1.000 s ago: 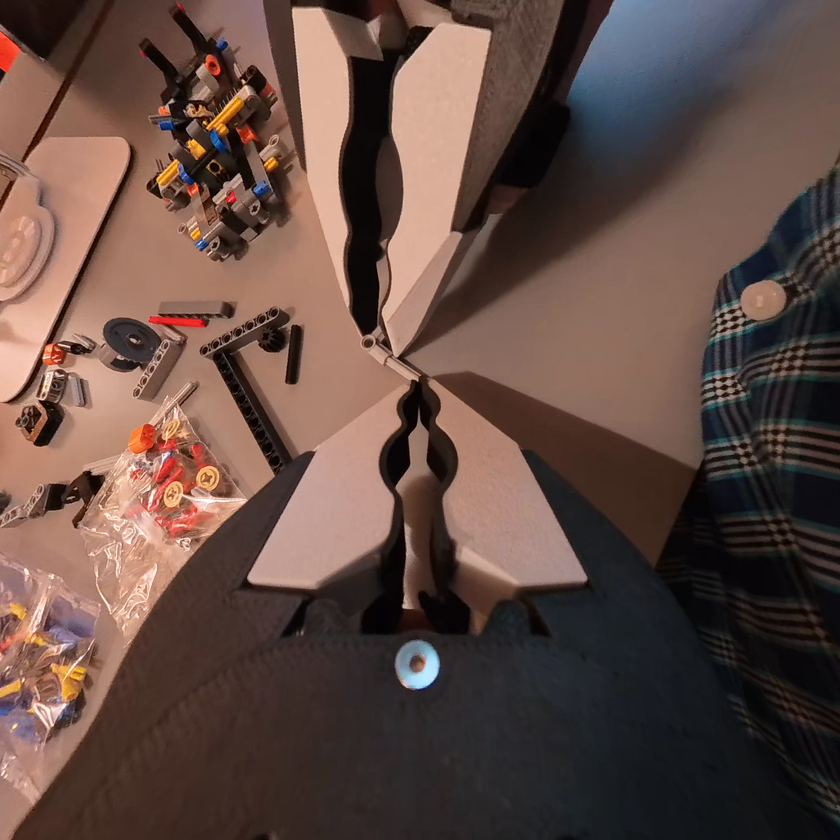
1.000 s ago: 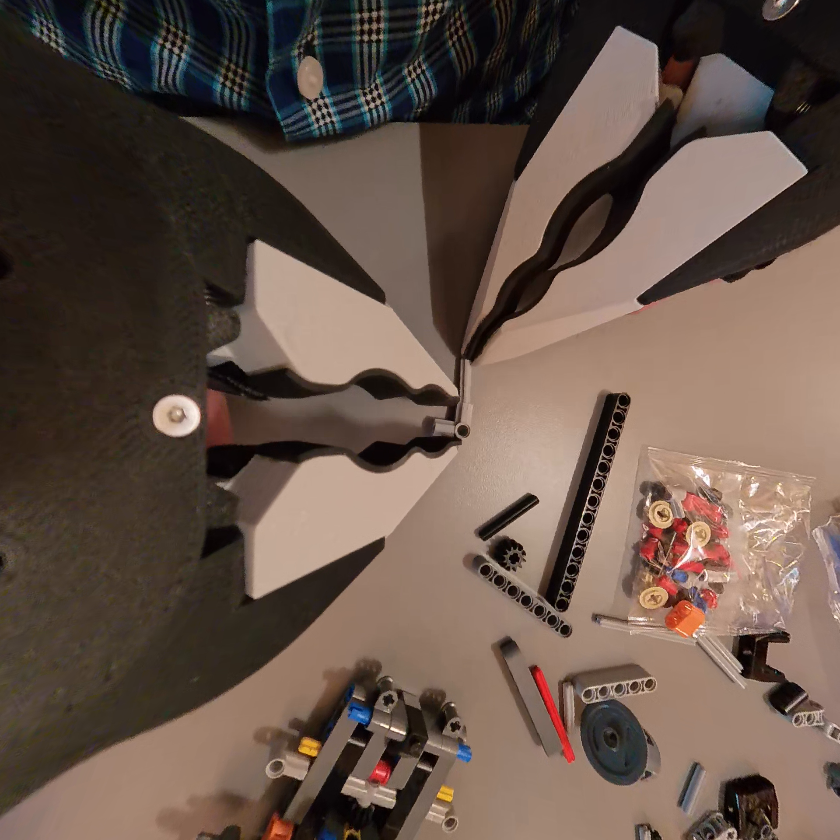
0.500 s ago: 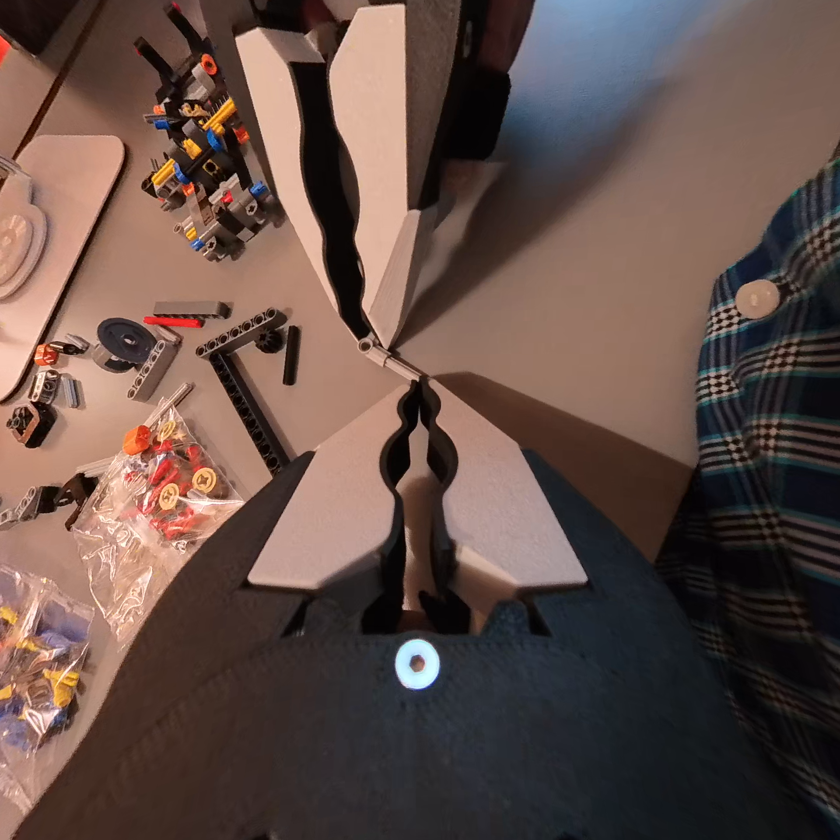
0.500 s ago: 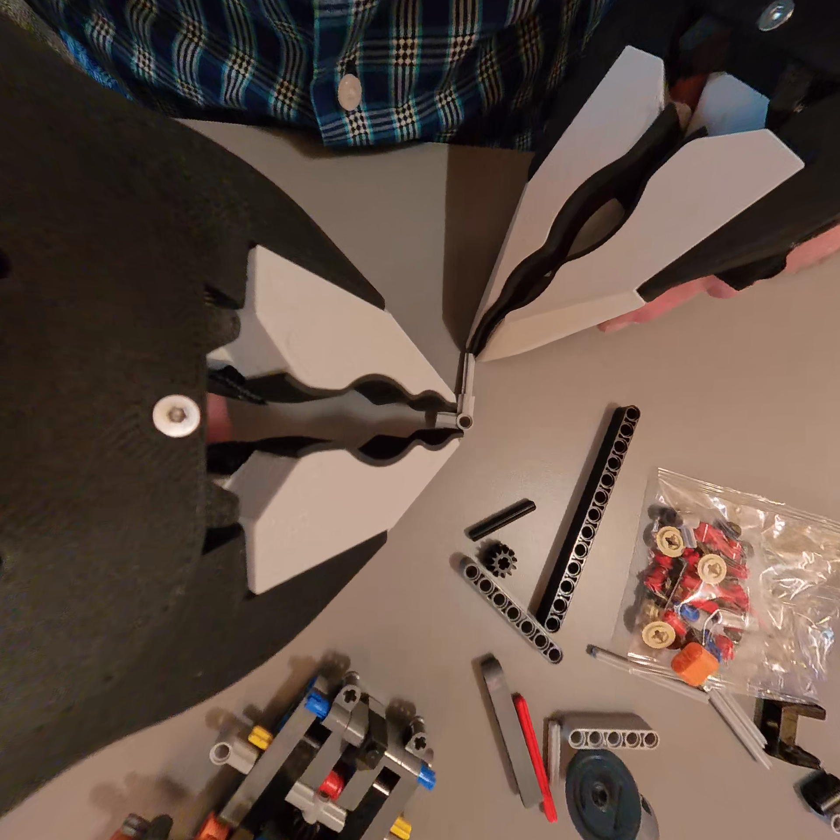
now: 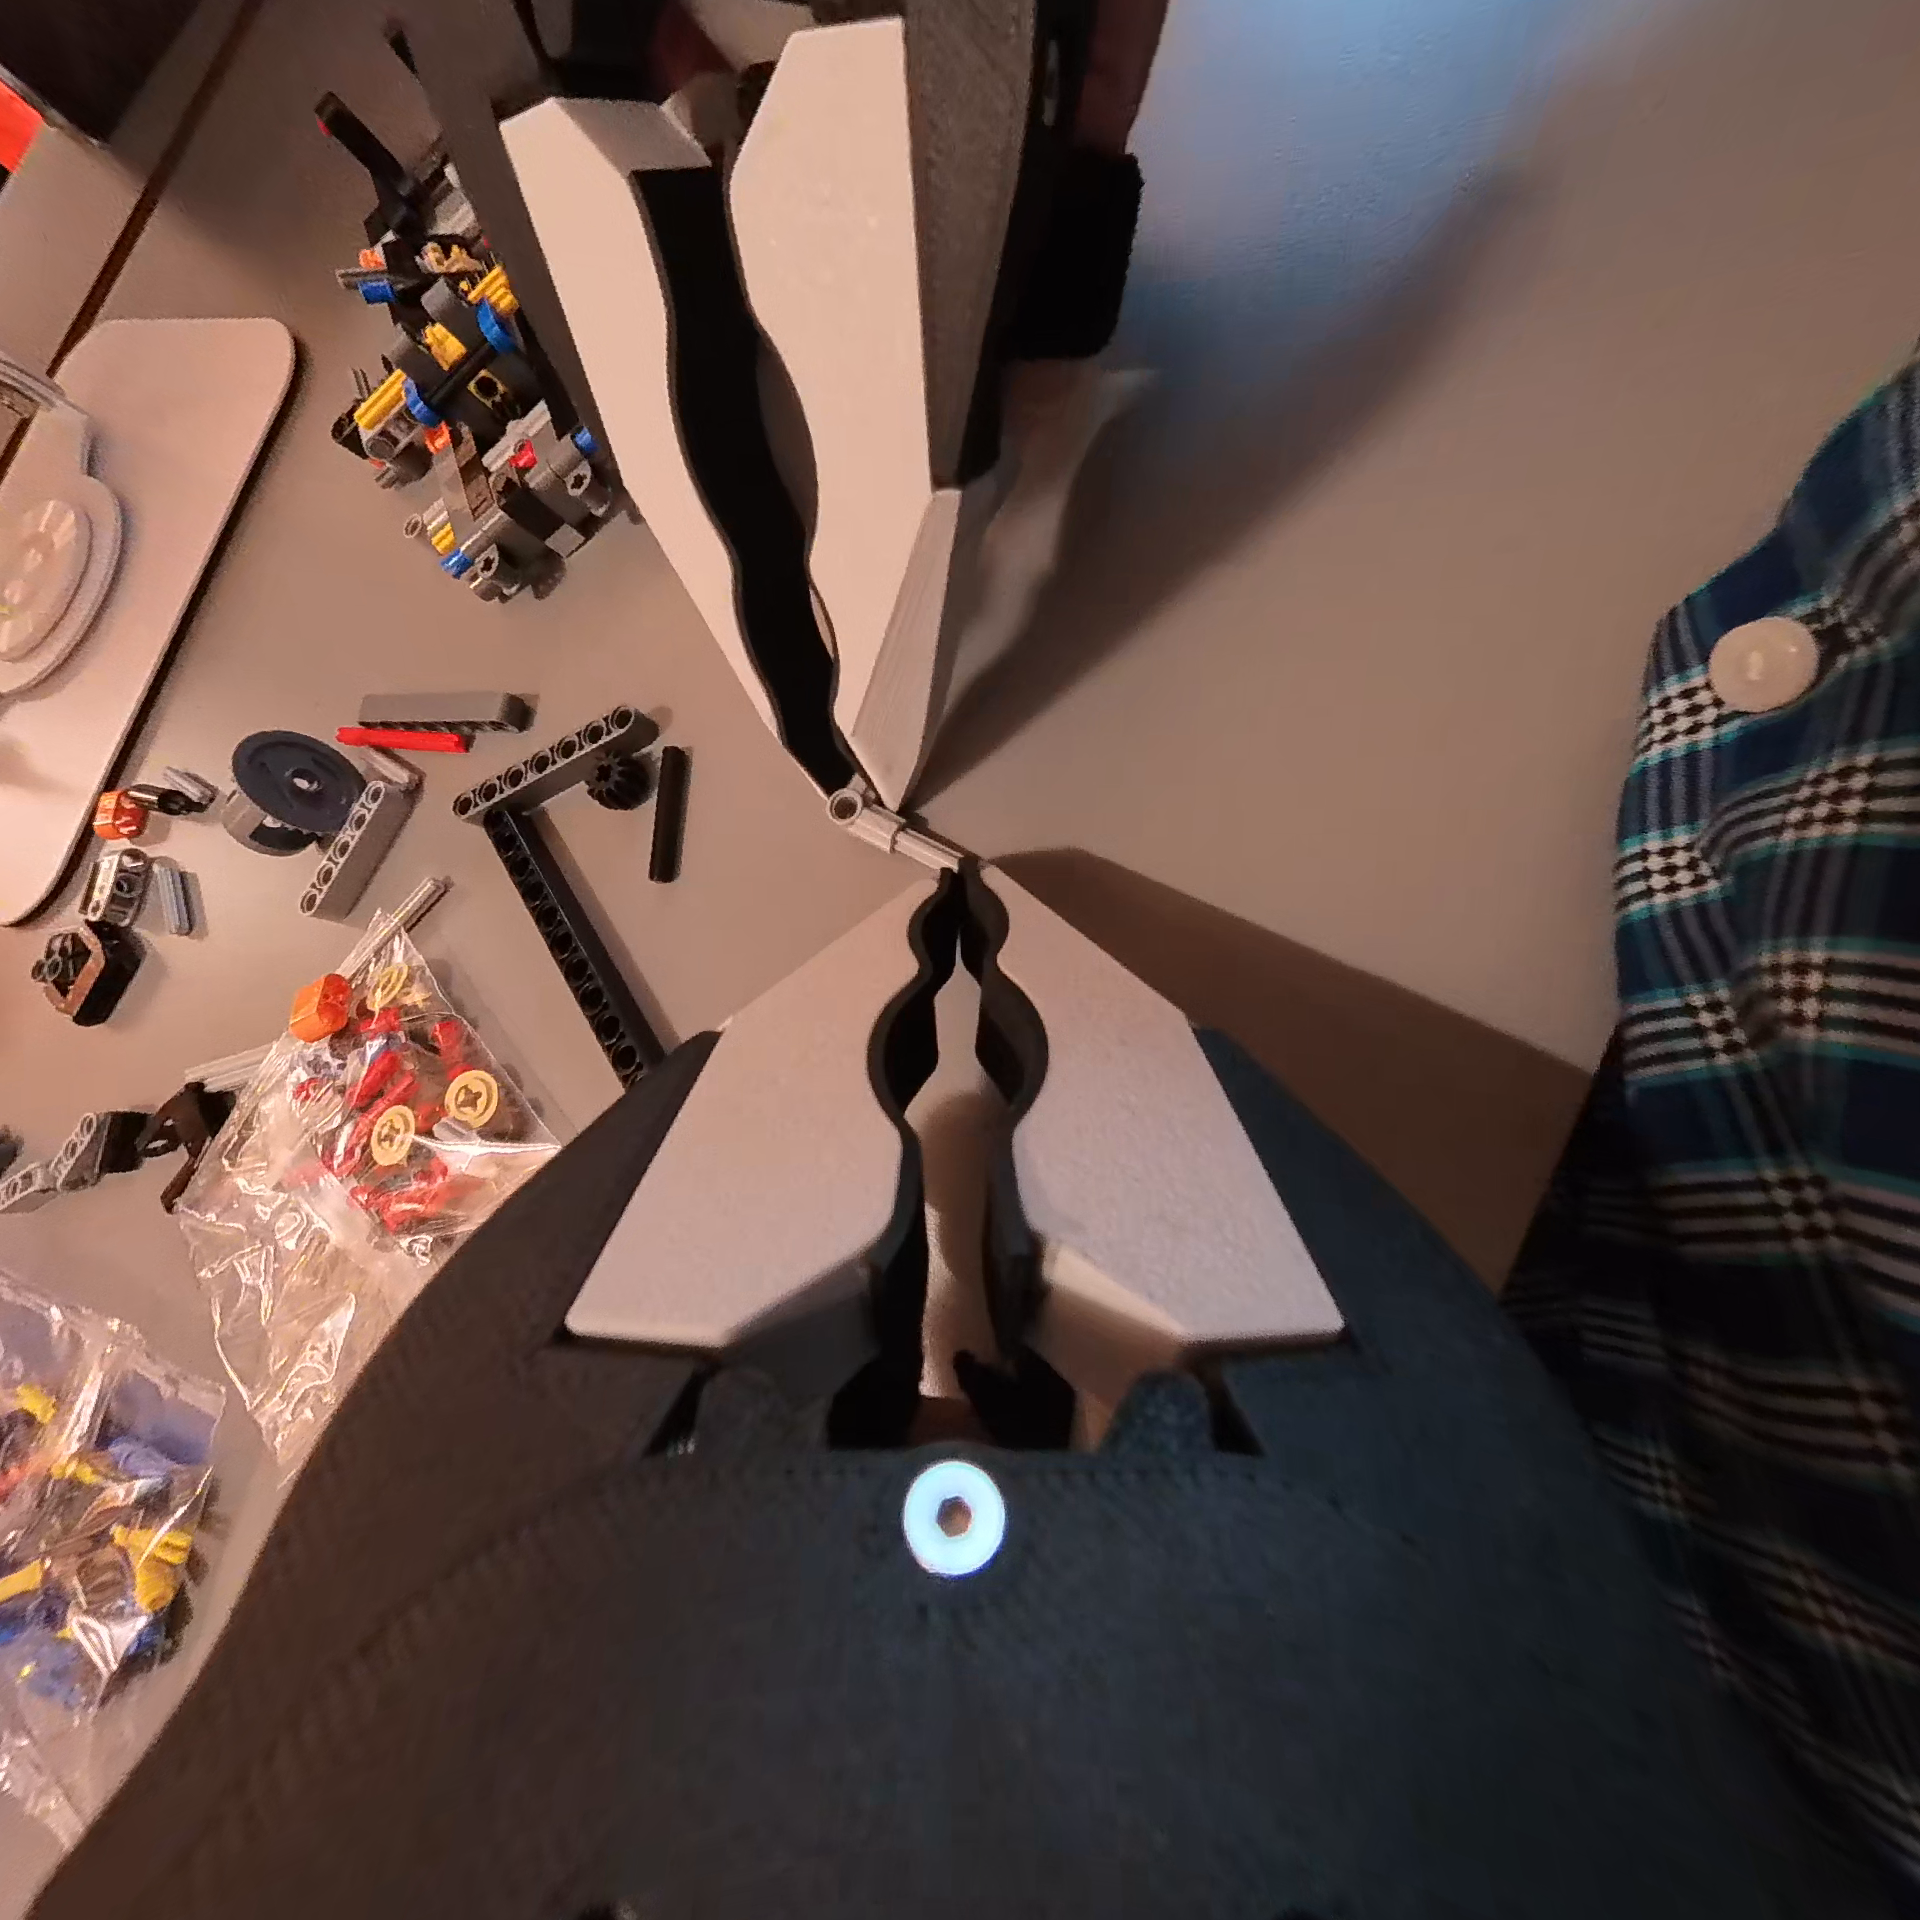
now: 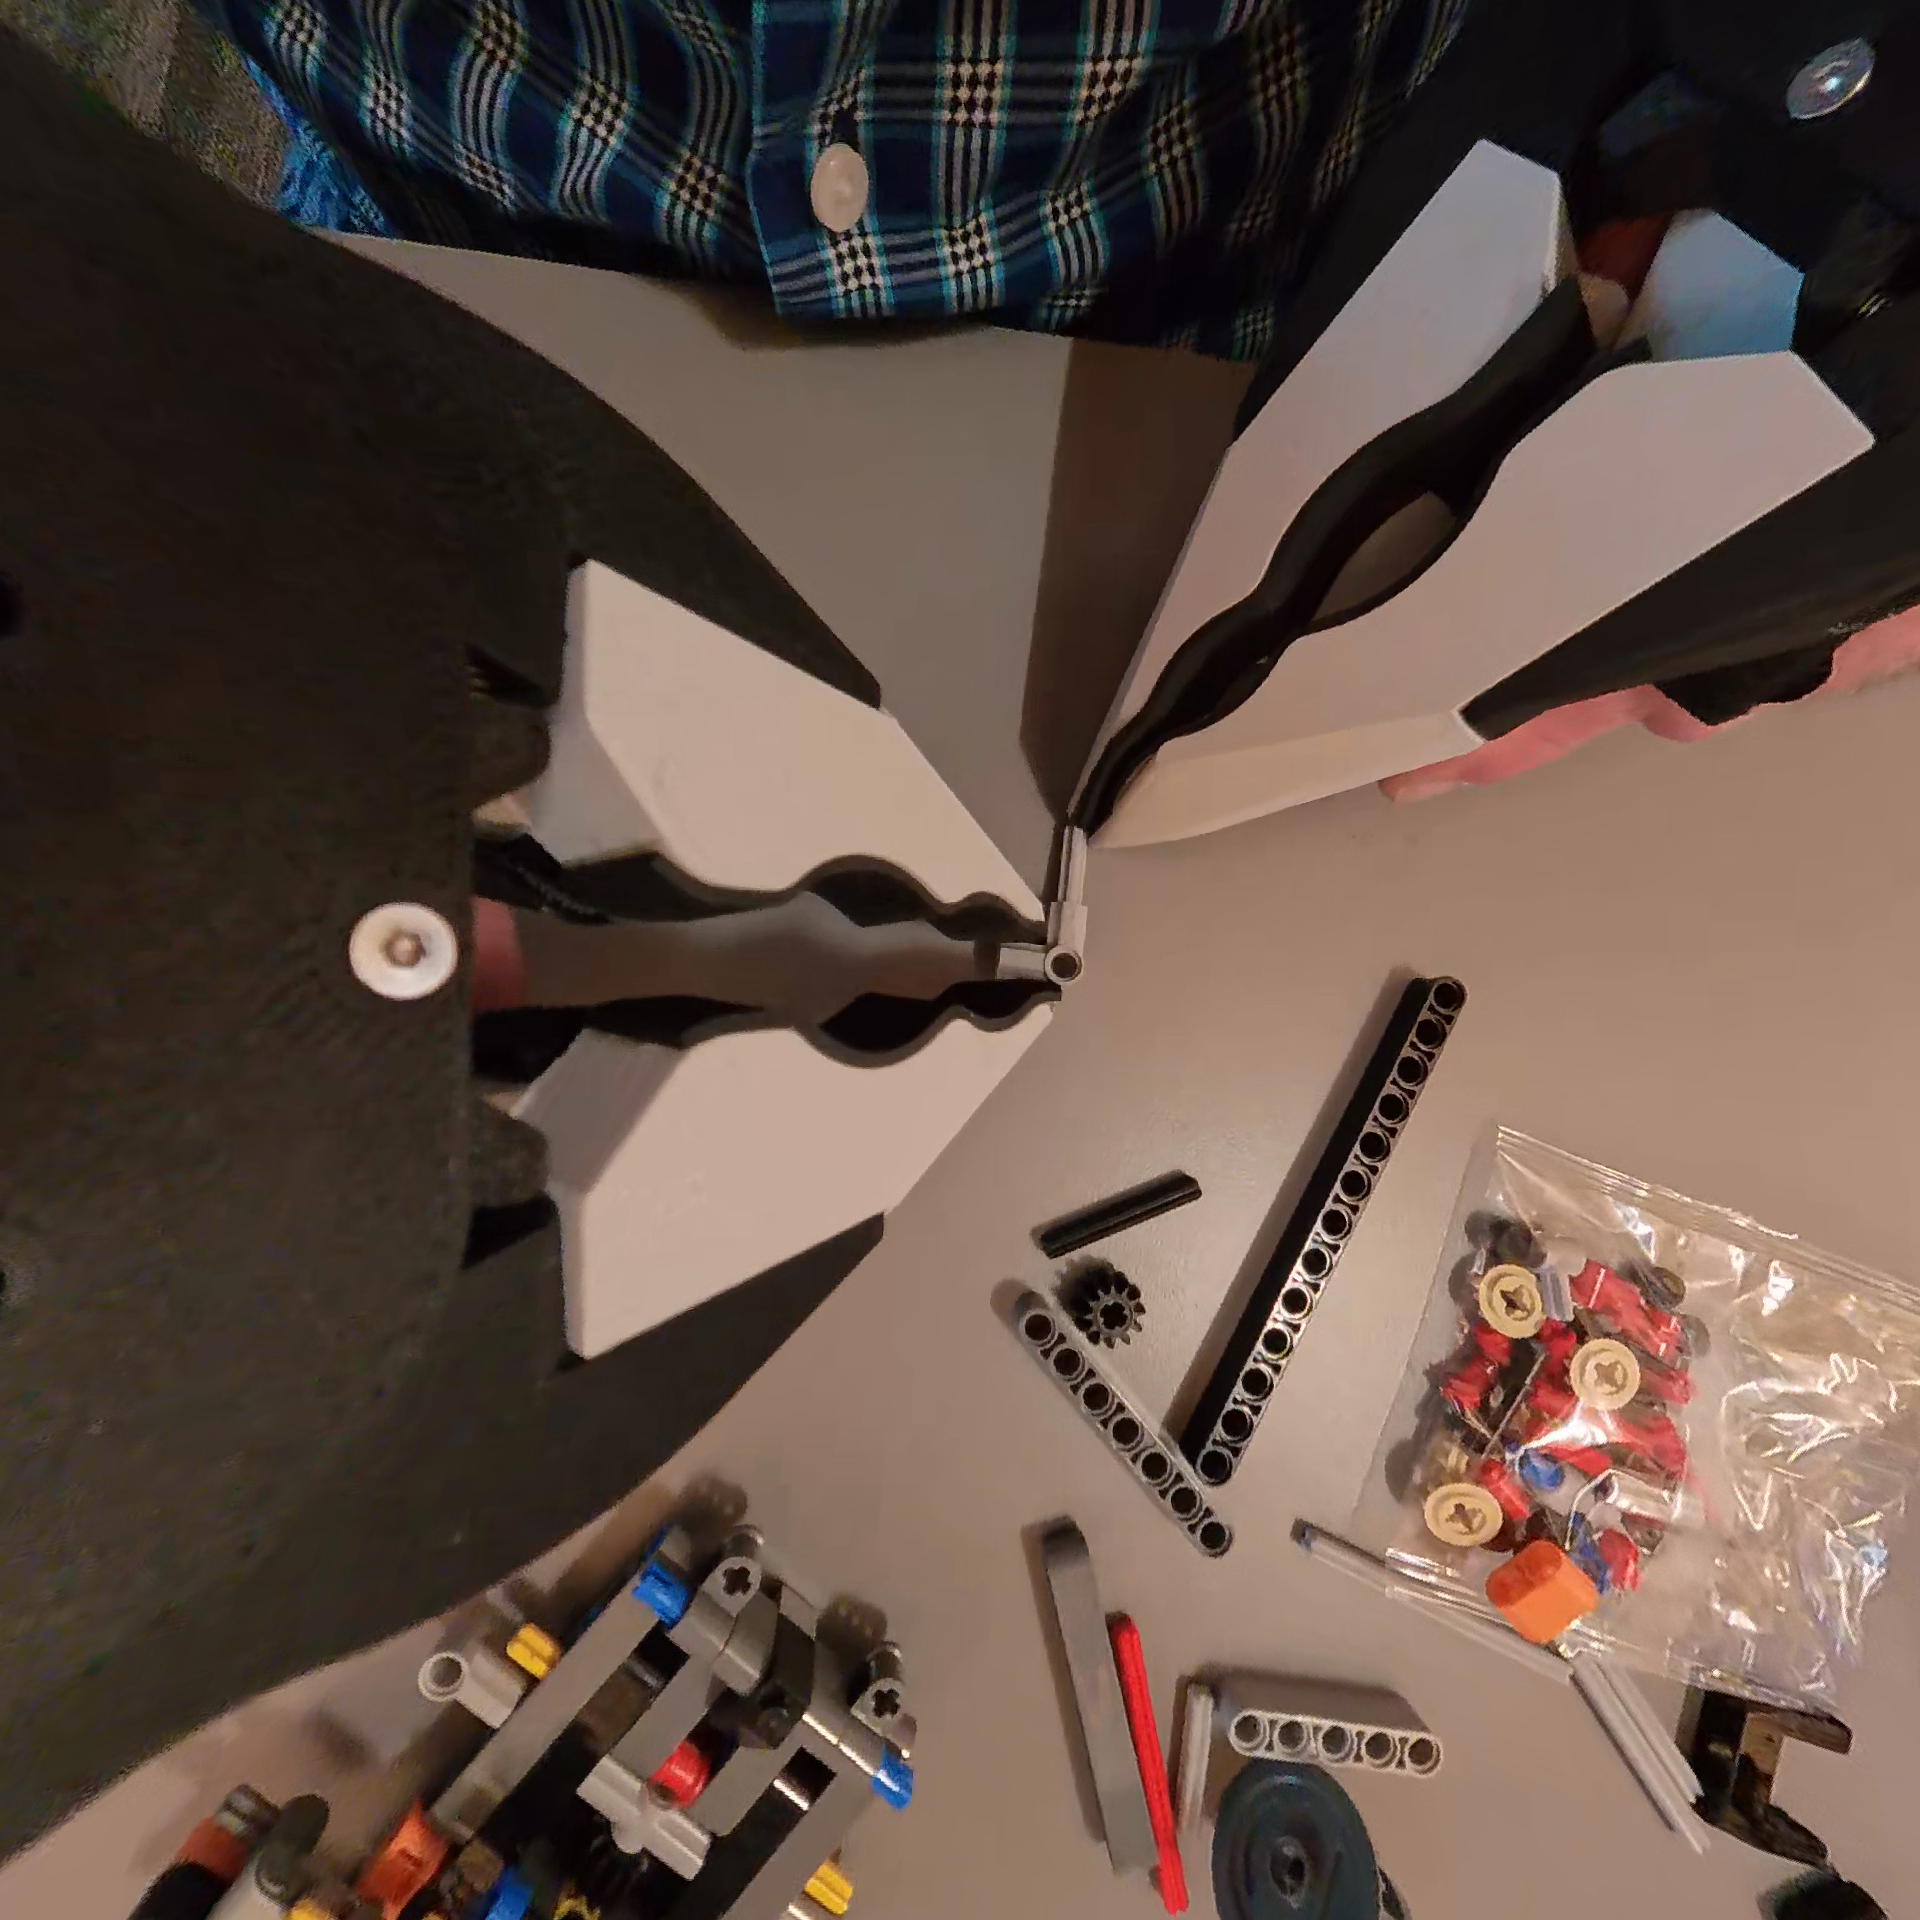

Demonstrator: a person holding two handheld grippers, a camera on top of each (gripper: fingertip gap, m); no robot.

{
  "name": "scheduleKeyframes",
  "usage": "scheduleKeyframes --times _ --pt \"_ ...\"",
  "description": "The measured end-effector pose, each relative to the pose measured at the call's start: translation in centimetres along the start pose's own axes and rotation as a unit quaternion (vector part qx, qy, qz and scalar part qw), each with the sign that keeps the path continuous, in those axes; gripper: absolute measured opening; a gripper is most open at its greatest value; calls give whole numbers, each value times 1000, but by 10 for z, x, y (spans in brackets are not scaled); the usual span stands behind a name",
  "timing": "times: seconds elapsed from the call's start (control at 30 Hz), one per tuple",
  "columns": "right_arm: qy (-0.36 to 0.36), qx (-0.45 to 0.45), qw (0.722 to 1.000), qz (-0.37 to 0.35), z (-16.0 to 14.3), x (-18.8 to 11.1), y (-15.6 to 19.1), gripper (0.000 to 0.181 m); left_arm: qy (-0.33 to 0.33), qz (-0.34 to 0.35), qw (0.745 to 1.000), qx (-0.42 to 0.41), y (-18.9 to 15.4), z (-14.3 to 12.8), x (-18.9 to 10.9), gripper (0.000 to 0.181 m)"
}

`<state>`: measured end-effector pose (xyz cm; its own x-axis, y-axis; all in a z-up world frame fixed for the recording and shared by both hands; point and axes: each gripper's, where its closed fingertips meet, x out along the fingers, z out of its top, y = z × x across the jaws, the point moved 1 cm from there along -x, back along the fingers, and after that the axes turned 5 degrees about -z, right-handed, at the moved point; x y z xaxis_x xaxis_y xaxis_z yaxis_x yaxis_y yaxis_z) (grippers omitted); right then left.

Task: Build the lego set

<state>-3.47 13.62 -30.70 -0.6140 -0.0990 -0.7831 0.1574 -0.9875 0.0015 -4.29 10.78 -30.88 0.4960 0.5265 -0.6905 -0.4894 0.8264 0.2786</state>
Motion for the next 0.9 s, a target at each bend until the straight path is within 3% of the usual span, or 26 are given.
scheduleKeyframes --times 0.03,0.37,0.5,0.6,0.73,0.9 --pt "1 -2 1000 0 0 0 0 5 0 0 1000 0 0 0 0 0" --pt "10 -6 999 -30 10 -9 -10 23 -27 7 999 -37 2 8 -5 0" --pt "-10 -26 997 -74 36 -33 -40 18 -45 4 997 -70 7 7 -13 5" --pt "-31 -49 988 -142 72 -39 -85 8 -60 11 995 -84 13 8 -16 8" --pt "-6 -157 972 -176 102 -18 -148 7 -54 31 995 -72 23 1 -19 10" --pt "63 -275 953 -110 88 33 -195 5 -62 37 994 -79 30 -3 -24 12"
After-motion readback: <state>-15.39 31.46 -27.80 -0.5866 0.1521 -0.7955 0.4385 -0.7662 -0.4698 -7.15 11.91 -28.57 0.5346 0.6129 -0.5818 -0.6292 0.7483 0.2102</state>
